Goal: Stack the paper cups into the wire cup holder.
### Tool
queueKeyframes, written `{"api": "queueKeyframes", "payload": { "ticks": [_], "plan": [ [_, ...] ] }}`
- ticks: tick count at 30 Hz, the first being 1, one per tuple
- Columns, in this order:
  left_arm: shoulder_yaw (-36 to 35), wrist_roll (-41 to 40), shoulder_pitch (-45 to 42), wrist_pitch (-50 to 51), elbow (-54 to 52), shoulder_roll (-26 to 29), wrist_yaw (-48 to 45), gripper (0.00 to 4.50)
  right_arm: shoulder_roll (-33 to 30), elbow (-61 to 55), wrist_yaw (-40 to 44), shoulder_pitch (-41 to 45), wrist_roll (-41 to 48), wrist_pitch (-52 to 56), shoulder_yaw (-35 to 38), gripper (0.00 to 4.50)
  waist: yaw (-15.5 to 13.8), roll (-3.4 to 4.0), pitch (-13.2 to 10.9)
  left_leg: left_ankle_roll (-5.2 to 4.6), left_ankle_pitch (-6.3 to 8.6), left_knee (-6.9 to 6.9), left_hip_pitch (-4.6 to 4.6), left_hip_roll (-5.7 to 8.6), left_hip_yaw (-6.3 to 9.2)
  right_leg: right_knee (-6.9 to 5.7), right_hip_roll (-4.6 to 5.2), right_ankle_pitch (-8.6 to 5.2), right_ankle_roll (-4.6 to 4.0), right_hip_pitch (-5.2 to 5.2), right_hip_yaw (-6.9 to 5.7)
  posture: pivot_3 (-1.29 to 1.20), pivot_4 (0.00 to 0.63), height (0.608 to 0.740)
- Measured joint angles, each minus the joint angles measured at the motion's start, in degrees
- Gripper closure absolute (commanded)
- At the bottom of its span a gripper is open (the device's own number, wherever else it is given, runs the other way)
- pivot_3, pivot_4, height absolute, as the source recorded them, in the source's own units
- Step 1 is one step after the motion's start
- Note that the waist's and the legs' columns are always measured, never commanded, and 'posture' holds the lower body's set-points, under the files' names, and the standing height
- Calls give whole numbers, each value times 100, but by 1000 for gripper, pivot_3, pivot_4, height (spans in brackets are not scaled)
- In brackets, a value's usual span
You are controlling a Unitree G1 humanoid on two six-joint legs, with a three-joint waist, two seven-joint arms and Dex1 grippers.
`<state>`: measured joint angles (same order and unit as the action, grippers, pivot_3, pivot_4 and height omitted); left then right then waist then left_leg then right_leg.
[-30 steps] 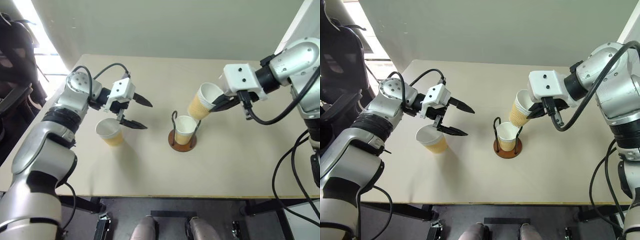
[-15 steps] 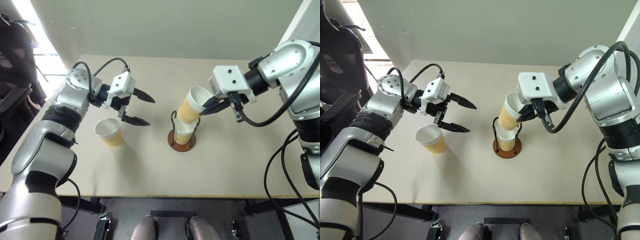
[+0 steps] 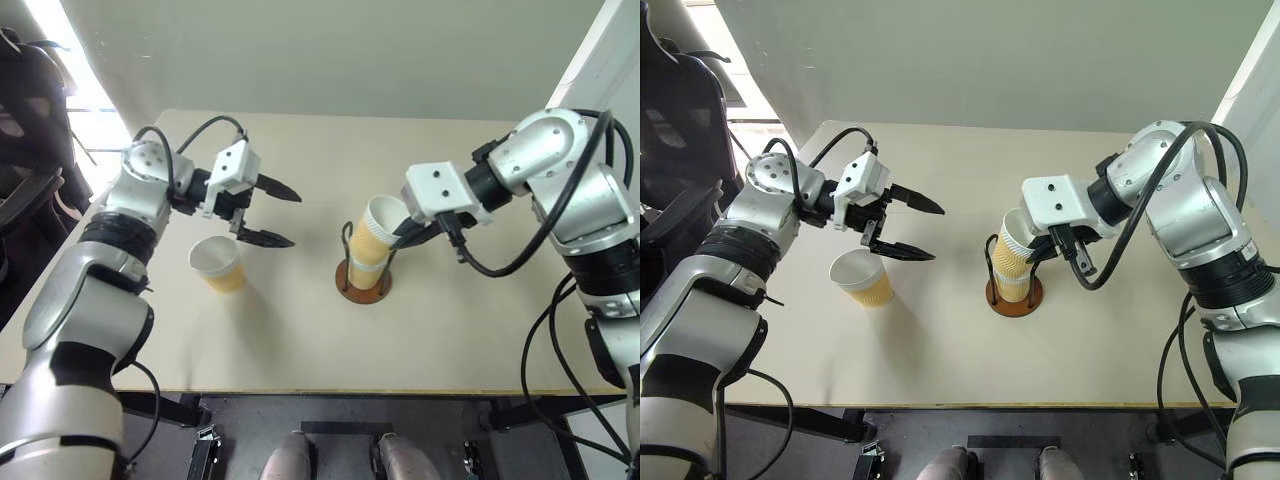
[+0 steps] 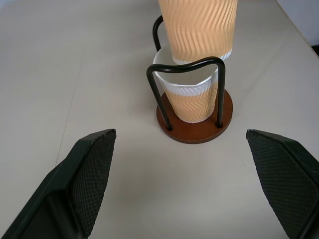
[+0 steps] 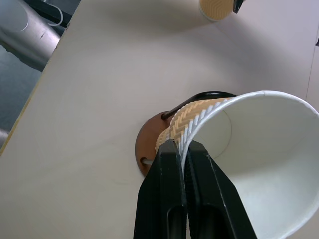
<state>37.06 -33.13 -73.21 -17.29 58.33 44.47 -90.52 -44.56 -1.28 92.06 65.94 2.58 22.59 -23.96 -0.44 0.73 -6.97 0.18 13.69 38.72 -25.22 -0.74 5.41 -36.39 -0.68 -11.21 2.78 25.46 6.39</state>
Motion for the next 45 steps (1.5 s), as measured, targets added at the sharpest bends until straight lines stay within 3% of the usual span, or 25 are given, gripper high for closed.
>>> {"api": "queueKeyframes", "payload": {
  "ticks": [18,39,42,45],
  "plan": [
    [16,-13,101,174,-405,96,-1,0,346,681,11,296,-344,-583,-8,4462,14,0,0,4,-2,-1,0,0,0,-11,-1,-4,-6,6,-1,0,150,740],
    [31,-7,97,196,-401,111,-2,0,-74,376,22,28,-238,-921,-410,4462,18,0,0,7,-4,-1,0,0,1,-19,0,-4,-7,7,-1,0,150,740],
    [35,-7,97,196,-401,114,-2,0,-73,379,22,3,-284,-1015,-425,3889,18,0,0,7,-4,-1,0,0,1,-19,0,-4,-7,7,-2,0,150,740],
    [39,-7,97,195,-396,116,-2,0,-60,382,22,-1,-285,-1045,-426,2930,19,0,0,7,-4,-1,0,0,1,-19,-1,-4,-7,7,-1,0,150,740]
  ]
}}
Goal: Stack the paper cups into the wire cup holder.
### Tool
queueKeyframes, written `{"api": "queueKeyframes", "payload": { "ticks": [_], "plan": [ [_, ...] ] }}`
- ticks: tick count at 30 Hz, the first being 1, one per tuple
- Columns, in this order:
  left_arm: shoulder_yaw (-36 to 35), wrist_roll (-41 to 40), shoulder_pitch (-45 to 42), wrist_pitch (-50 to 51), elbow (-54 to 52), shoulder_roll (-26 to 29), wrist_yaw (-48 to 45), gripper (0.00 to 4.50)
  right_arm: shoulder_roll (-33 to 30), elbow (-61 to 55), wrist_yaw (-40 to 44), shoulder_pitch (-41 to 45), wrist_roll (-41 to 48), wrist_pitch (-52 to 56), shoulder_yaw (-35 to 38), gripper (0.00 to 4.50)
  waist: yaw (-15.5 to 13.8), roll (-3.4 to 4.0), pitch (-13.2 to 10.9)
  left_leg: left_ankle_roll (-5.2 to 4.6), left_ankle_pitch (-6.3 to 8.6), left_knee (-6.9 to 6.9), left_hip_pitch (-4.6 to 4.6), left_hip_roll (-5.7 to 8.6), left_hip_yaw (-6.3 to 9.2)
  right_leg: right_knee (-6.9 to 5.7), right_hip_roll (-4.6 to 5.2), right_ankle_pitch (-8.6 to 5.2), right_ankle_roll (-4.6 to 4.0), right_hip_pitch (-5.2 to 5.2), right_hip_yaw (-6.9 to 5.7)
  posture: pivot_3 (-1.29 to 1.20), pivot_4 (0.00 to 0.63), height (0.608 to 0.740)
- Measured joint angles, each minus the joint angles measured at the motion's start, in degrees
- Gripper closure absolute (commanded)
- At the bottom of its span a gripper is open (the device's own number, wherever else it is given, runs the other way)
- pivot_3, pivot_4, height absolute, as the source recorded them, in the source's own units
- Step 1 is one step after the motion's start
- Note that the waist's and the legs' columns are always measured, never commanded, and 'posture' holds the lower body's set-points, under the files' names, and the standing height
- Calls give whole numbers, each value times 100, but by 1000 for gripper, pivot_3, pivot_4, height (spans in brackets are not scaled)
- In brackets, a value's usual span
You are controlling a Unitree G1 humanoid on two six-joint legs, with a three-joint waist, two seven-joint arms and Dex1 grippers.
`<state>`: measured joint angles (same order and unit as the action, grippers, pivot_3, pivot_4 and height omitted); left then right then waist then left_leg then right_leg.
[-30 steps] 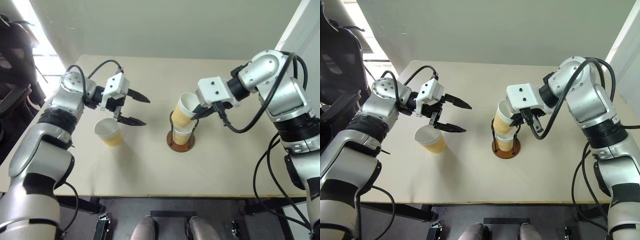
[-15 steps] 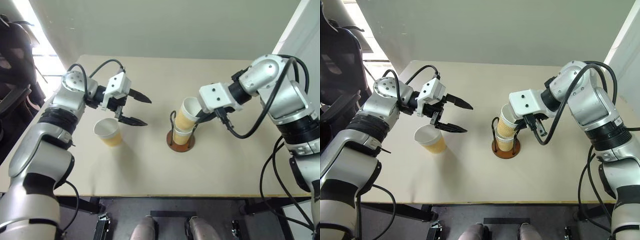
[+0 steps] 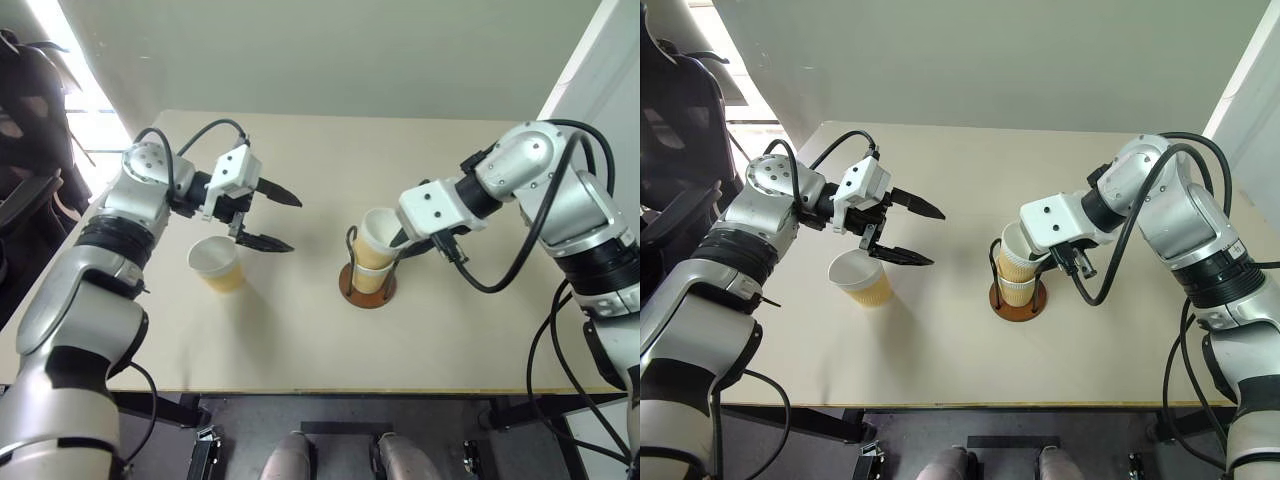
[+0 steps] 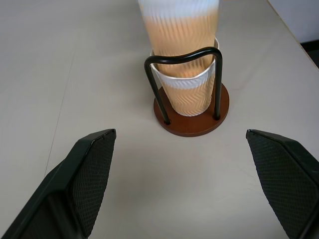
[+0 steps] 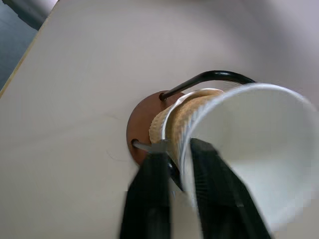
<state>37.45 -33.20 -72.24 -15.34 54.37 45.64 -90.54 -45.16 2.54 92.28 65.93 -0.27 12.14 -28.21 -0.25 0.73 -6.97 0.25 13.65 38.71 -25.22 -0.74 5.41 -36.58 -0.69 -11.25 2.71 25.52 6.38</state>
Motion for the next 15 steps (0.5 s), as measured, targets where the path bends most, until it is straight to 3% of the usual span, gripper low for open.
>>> {"api": "queueKeyframes", "payload": {
  "ticks": [3,10,15],
  "plan": [
    [1,0,0,-1,21,0,0,0,42,-1,0,0,1,9,0,1885,2,0,0,0,0,0,0,0,0,-1,0,0,0,0,0,0,150,740],
    [-5,-3,-3,94,-53,25,-1,0,184,46,-43,28,37,273,33,1885,7,0,0,0,0,0,0,0,0,-3,0,0,0,2,0,0,150,740],
    [-91,298,-299,173,37,75,-3,0,58,80,-284,273,450,1271,806,1885,-5,-2,1,1,-1,1,-7,0,0,1,0,-5,-9,5,-1,0,150,740]
  ]
}}
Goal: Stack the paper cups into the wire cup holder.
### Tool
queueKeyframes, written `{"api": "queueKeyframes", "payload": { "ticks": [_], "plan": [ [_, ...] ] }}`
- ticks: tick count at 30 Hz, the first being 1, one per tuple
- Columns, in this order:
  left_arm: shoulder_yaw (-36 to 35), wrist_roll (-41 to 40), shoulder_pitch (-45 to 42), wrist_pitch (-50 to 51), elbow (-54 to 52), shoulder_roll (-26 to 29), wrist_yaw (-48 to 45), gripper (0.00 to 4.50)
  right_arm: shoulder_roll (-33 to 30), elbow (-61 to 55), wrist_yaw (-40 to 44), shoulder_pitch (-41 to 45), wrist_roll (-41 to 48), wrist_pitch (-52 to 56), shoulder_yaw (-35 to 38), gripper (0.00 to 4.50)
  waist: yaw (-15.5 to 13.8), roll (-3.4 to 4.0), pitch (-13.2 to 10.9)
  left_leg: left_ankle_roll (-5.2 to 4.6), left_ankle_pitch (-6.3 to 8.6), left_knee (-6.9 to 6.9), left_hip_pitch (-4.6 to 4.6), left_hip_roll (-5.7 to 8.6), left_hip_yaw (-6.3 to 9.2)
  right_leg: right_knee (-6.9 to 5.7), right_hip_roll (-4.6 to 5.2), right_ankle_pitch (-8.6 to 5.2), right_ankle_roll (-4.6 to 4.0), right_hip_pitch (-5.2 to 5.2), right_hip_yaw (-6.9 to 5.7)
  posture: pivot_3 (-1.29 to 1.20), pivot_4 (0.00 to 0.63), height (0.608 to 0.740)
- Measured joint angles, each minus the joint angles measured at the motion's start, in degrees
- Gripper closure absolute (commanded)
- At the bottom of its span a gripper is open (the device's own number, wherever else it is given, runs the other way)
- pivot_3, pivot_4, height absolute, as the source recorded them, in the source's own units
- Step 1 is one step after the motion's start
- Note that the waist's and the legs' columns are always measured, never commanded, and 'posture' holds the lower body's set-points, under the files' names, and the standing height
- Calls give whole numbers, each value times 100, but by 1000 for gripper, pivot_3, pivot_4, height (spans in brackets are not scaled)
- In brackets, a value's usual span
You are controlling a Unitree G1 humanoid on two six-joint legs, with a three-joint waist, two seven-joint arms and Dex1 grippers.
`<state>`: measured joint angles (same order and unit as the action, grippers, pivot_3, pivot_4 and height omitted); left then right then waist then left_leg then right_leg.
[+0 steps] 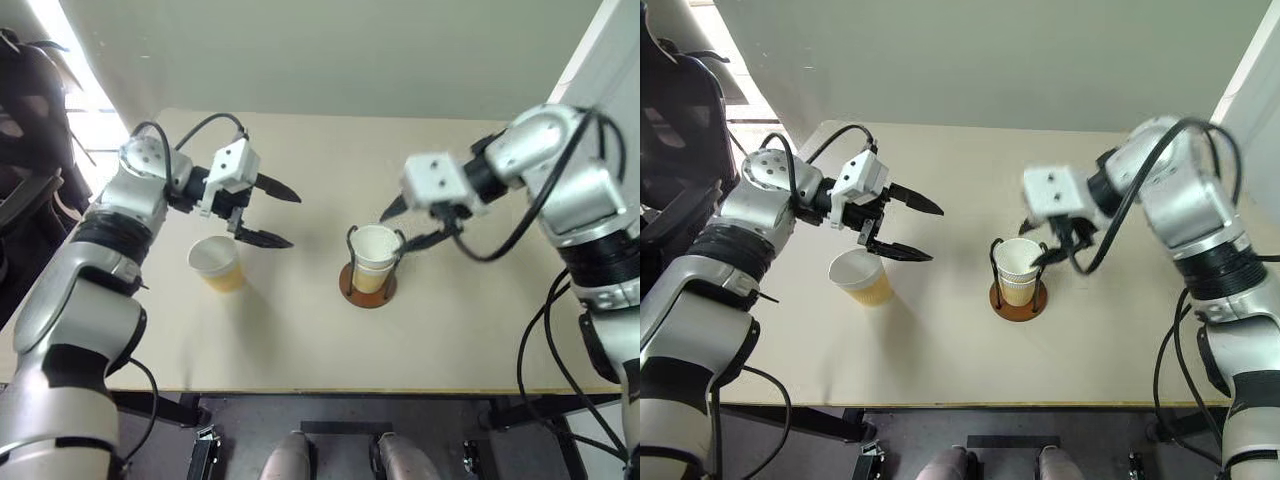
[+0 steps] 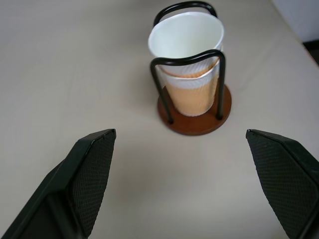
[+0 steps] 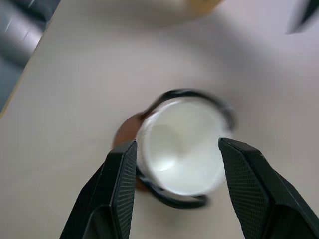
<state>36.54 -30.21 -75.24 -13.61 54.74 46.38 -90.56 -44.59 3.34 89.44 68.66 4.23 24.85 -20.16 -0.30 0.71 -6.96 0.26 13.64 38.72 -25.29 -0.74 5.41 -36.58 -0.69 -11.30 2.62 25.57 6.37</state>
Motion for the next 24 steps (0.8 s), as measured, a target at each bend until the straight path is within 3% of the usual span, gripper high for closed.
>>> {"api": "queueKeyframes", "payload": {
  "ticks": [6,10,24],
  "plan": [
    [-208,834,-258,-452,422,247,1,0,-172,-394,-572,-55,545,1325,881,1885,30,0,0,4,-2,-26,5,-1,-1,-1,-2,-7,-9,11,3,0,150,740],
    [-103,1212,-330,-684,622,310,1,0,-172,-634,-746,-55,950,1930,1068,1885,39,0,0,10,-6,-35,5,-2,0,-10,-6,-8,-10,20,2,0,150,740],
    [469,2213,-709,-1384,1004,710,1,0,-336,-562,-1176,-174,1303,2024,1177,1885,23,-3,2,9,-6,-43,-7,0,25,-28,4,-16,-20,38,0,0,150,740]
  ]
}}
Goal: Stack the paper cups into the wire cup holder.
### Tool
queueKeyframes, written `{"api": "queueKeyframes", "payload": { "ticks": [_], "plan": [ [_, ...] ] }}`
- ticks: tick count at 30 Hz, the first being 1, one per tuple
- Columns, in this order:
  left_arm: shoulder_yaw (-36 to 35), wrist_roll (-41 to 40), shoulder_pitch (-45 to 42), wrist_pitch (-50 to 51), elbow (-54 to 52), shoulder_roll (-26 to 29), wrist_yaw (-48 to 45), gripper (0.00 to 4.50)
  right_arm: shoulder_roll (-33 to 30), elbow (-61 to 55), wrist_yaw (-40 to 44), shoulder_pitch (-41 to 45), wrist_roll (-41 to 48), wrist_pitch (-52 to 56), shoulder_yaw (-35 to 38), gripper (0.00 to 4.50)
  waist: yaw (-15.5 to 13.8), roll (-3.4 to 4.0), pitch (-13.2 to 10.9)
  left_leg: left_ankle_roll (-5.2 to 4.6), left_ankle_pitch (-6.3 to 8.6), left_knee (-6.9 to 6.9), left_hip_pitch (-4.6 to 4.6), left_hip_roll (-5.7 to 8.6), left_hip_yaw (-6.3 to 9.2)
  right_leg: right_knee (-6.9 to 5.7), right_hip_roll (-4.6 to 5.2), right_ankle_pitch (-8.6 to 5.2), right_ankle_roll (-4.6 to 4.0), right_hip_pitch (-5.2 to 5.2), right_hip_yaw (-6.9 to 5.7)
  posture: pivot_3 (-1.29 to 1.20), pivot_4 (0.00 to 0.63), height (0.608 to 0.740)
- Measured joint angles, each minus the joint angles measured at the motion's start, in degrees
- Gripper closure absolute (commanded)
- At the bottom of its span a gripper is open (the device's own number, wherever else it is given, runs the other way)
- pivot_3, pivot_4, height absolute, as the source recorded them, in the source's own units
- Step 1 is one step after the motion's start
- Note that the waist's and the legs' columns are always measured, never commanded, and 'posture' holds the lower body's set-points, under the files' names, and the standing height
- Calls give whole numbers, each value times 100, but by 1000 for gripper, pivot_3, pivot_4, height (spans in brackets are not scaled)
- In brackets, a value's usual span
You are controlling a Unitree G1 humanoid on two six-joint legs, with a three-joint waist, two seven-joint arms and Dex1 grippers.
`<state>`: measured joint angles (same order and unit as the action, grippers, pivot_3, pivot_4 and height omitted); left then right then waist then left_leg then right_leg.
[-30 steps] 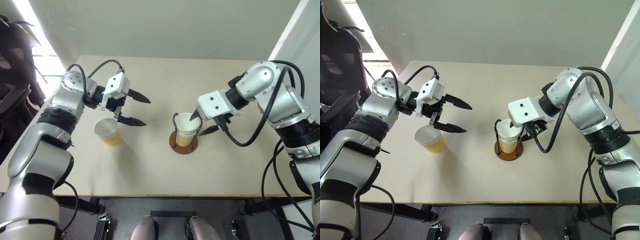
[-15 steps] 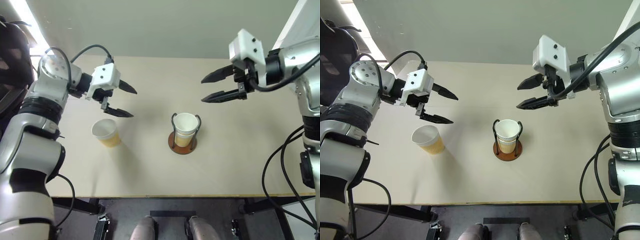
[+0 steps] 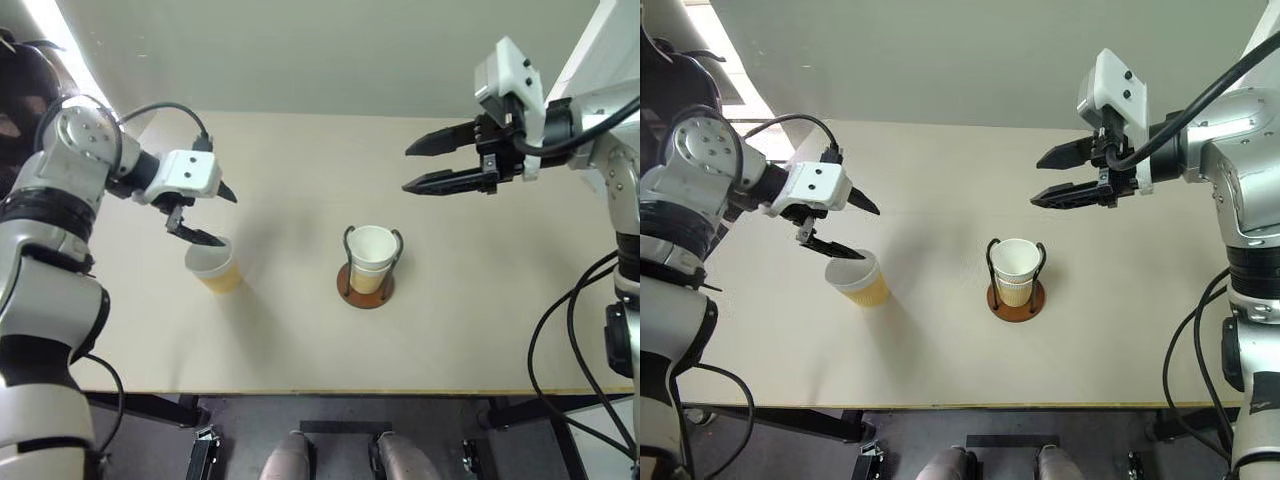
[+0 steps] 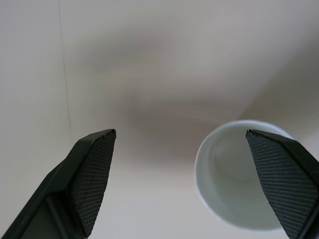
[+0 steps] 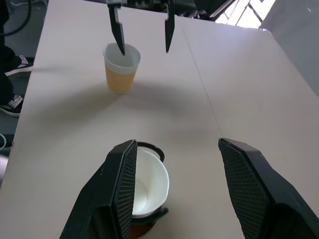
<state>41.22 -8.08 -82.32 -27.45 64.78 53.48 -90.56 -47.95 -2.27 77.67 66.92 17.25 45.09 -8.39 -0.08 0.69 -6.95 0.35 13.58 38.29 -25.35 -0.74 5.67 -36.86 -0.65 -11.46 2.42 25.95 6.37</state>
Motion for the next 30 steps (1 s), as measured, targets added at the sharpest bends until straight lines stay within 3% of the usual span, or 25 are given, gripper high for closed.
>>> {"api": "queueKeyframes", "payload": {
  "ticks": [6,11,21,30],
  "plan": [
    [586,-269,-45,-1,-608,264,0,0,-181,172,69,1,-11,-162,-41,1885,37,0,0,0,0,-2,-8,-1,-8,3,-11,0,0,10,-8,0,150,740],
    [1402,-871,-112,236,-1428,799,-4,0,-280,246,203,2,-24,-246,-168,1885,60,1,-1,1,-1,-2,-10,-9,-8,0,-14,-1,-2,15,-4,0,150,740],
    [2623,-1270,-428,219,-2417,1768,-4,0,-399,558,448,19,-140,-570,-265,1885,82,-1,1,1,-1,2,-6,-5,-5,-6,-11,-1,-6,7,-13,0,150,740],
    [2822,-1231,-276,166,-3052,2039,-4,0,-387,659,568,41,-185,-724,-374,1885,73,0,0,2,-1,10,-5,-9,1,-13,-6,3,-11,2,-15,0,150,740]
  ]
}}
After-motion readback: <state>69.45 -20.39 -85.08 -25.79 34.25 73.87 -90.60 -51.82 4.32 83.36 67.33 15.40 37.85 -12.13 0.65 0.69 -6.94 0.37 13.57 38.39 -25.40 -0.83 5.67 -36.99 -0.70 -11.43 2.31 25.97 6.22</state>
